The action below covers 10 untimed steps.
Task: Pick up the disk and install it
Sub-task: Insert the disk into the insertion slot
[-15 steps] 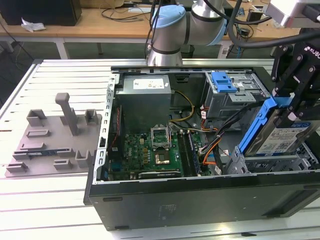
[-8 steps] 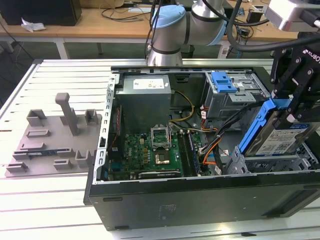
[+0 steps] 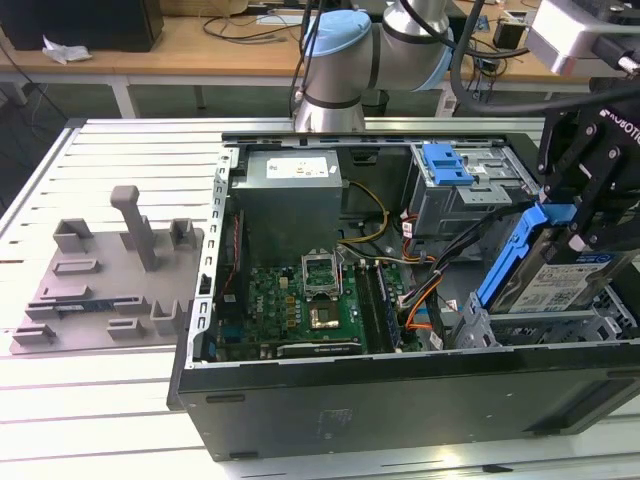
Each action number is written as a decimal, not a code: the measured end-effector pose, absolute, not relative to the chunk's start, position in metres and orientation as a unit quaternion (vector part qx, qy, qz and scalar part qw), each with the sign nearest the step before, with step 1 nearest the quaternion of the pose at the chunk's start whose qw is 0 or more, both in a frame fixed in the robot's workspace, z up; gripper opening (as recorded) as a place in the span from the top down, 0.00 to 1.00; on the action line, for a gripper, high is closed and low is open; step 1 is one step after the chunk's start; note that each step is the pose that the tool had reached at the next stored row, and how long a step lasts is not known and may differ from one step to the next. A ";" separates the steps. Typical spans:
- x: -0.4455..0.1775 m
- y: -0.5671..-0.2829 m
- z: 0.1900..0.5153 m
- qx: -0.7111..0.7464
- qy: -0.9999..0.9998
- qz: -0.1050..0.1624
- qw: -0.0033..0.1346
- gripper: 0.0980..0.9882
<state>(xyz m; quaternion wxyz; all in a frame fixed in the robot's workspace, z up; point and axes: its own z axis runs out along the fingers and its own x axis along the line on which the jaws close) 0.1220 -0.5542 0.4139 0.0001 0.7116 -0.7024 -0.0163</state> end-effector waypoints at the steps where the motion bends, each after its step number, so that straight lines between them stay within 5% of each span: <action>1: 0.122 -0.554 0.413 0.712 -0.702 -0.016 0.000 0.70; 10: 0.122 -0.554 0.407 0.712 -0.702 -0.016 0.000 0.70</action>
